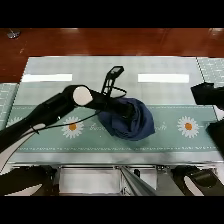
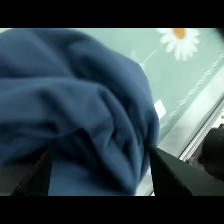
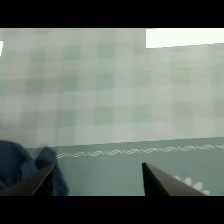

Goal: Fold the shirts.

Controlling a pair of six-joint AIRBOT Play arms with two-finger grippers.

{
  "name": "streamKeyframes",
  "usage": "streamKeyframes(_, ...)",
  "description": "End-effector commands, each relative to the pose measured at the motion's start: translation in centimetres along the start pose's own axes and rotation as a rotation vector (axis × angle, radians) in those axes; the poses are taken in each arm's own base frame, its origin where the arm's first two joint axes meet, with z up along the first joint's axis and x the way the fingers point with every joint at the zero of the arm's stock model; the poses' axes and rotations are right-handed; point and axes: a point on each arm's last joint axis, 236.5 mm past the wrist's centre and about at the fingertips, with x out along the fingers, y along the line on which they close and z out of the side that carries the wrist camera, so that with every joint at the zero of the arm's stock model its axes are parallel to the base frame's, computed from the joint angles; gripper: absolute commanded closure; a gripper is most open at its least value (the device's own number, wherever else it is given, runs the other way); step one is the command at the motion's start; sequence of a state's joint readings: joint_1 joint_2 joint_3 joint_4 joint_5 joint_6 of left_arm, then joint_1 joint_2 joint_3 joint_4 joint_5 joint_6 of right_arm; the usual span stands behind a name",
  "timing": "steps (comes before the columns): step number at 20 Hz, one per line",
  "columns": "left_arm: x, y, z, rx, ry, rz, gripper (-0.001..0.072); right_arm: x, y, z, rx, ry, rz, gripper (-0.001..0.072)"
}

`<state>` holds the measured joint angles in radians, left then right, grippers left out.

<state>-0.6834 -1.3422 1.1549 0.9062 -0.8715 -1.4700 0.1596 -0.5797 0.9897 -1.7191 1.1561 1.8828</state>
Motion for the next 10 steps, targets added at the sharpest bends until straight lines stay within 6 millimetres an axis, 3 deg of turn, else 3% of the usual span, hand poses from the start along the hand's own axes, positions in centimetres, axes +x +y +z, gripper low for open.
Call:
streamKeyframes(1, -5.4, 7.5, -1.4, -0.084, 0.135, 0.112, 0.0005, 1.3, -7.4, -1.3, 0.037, 0.090, -0.221, 0.0089)
streamKeyframes(3, -9.8, 13.4, -2.6, -0.168, 0.114, 0.235, 0.0005, 1.8, -12.9, -3.7, 0.130, 0.179, -0.341, 0.0089)
streamKeyframes(4, -10.6, 15.6, -3.9, -0.252, 0.093, 0.261, 0.0005, 2.6, -14.5, -5.5, 0.216, 0.218, -0.359, 0.0089)
streamKeyframes(5, -10.2, 17.2, -5.7, -0.372, 0.079, 0.245, 0.0005, 4.1, -14.6, -7.5, 0.324, 0.244, -0.319, 0.0089)
streamKeyframes(6, -8.9, 17.6, -7.4, -0.489, 0.066, 0.179, 0.0005, 6.1, -13.1, -9.2, 0.409, 0.264, -0.224, 0.0089)
streamKeyframes(8, -5.6, 17.1, -9.4, -0.622, 0.014, 0.037, 0.0005, 9.6, -7.9, -12.8, 0.489, 0.354, 0.016, 0.0089)
streamKeyframes(10, -3.6, 16.3, -9.7, -0.681, -0.036, -0.059, 0.0005, 11.2, -3.5, -15.7, 0.498, 0.471, 0.194, 0.0089)
